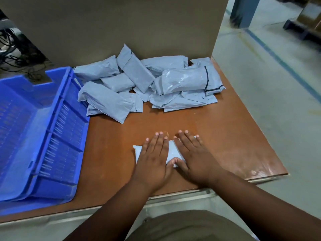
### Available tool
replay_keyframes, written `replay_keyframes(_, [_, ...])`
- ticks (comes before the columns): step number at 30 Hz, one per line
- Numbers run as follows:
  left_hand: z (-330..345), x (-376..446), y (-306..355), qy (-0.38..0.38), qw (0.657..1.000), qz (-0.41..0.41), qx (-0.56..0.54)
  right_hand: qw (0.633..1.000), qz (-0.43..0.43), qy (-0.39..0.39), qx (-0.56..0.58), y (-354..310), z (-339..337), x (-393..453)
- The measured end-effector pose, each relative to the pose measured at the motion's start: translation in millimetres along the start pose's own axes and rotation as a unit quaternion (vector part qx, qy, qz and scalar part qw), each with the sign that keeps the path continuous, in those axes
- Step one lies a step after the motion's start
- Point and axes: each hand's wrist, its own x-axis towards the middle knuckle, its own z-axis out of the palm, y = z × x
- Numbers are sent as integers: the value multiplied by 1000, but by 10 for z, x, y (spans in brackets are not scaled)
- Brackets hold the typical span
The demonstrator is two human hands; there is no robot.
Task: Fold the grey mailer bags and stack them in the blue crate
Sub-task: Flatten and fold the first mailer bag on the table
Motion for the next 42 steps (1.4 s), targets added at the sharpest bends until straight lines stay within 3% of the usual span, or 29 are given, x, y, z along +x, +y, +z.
replay_keyframes(8, [31,83,-62,-7,1000,-11,9,1000,10,22,-5,-19,76,143])
replay_keyframes(16, [-76,-34,-74,15,999,-22,-19,999,5,-32,-39,-47,-114,136])
replay_keyframes(21, [-64,-321,-327,40,994,-94,-25,994,-85,59,-44,-333,-334,294])
replay_keyframes(27, [102,-375,-425,21,993,-96,-68,990,-122,-4,-73,-662,82,523])
replay_keyframes(33, [209,-360,-405,12,993,-106,-49,984,-122,17,-127,-705,184,553])
replay_keyframes(42, [208,-338,-408,1,993,-108,-48,986,-119,18,-112,-691,241,568])
